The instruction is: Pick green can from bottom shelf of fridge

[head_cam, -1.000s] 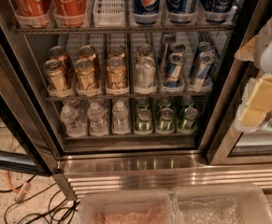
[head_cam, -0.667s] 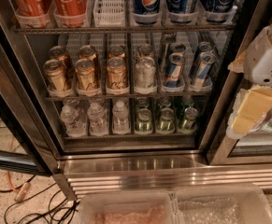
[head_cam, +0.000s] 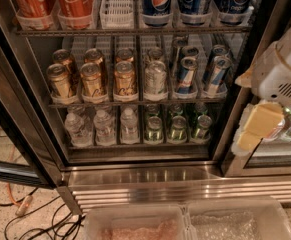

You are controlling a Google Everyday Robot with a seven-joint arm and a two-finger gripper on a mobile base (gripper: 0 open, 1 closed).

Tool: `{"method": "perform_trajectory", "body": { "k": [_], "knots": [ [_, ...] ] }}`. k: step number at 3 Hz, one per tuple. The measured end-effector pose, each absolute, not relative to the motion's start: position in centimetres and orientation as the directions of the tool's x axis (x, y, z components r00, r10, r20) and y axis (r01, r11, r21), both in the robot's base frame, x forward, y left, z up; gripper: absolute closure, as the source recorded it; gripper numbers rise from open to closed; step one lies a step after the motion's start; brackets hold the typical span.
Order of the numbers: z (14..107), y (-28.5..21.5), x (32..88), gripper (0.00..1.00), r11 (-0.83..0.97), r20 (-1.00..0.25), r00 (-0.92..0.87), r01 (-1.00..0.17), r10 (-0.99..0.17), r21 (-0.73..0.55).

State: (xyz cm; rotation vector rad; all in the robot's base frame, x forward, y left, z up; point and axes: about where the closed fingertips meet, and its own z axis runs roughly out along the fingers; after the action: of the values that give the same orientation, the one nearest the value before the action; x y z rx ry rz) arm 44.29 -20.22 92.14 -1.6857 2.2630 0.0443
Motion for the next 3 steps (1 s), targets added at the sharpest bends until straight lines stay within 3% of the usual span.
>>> {"method": "perform_trajectory", "body": {
  "k": [3],
  "knots": [
    [75.8,-16.8,39.0,0.00,0.472,-0.544,-0.459,-0.872,-0.702,0.128]
  ]
}}
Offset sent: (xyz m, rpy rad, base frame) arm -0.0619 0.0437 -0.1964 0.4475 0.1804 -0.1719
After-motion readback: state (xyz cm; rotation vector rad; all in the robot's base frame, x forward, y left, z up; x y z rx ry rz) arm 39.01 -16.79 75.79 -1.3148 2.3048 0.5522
